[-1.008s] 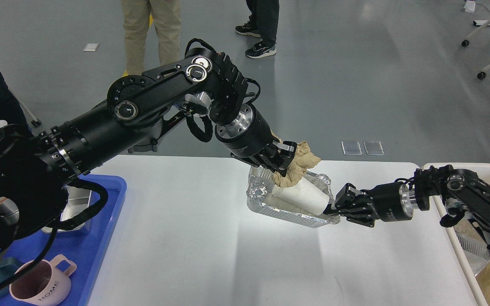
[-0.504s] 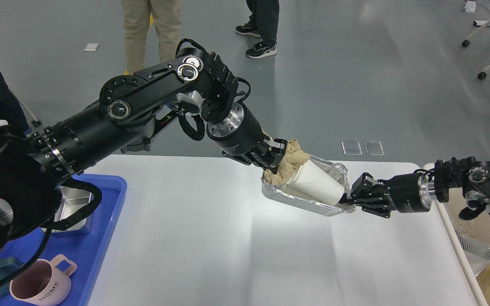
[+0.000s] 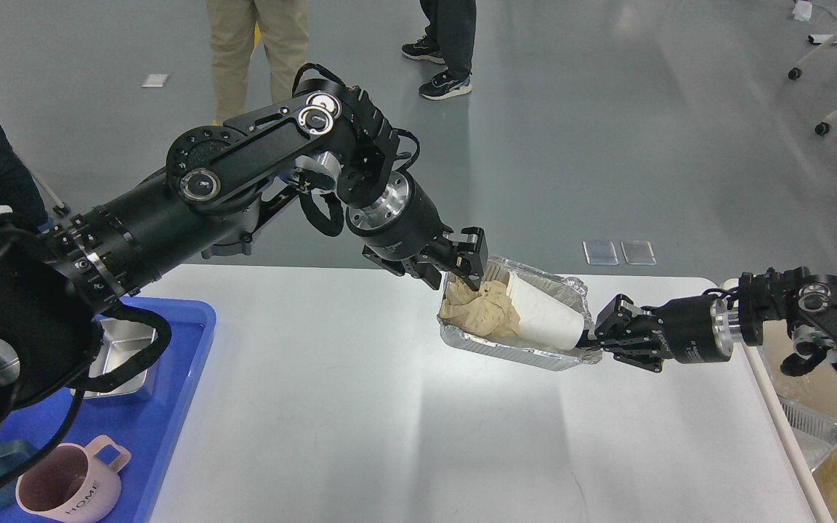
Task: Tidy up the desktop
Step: 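Drop the paper towel into the foil tray and open the left gripper, then carry the foil tray with the right gripper into the white trash box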
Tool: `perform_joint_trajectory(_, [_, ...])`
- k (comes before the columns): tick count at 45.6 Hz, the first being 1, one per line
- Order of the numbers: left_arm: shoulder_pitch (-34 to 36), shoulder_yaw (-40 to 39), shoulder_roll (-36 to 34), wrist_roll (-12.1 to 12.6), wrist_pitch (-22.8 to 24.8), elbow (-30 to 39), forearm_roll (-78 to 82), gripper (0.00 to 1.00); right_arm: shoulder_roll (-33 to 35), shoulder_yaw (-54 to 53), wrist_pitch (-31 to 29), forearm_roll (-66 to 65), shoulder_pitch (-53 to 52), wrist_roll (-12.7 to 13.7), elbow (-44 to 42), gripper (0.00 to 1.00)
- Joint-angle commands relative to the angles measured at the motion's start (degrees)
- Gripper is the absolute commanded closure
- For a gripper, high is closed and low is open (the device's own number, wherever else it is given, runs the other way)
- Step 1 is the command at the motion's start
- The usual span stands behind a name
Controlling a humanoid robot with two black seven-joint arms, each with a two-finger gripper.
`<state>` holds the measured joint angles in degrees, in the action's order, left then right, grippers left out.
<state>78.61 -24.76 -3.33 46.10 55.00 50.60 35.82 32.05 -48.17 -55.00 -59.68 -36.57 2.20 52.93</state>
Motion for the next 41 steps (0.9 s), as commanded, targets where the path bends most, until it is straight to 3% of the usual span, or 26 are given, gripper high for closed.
perform_joint_trajectory(1, [0.2, 0.1, -0.2, 0.1, 0.0, -0.8, 0.1, 0.11, 0.0, 0.0, 0.0, 0.0, 0.1, 0.0, 0.2, 1.00])
perform_joint_trajectory(21, [-0.1, -5.2, -3.3, 0.3, -0.2, -0.8, -0.7, 0.04, 2.5, 0.0, 0.0, 0.0, 0.4, 0.0, 3.2, 1.00])
perform_joint_trajectory(28, [-1.1, -13.7, -7.5, 0.2, -0.3, -0.8, -1.0, 0.04, 2.6, 0.0, 0.0, 0.0, 0.3, 0.0, 3.4, 1.00])
perform_joint_trajectory(41, [-12.4, -35.9, -7.7, -0.5, -0.4, -0.8, -4.9, 0.03, 3.5, 0.0, 0.0, 0.1, 0.0, 0.0, 3.8, 1.00])
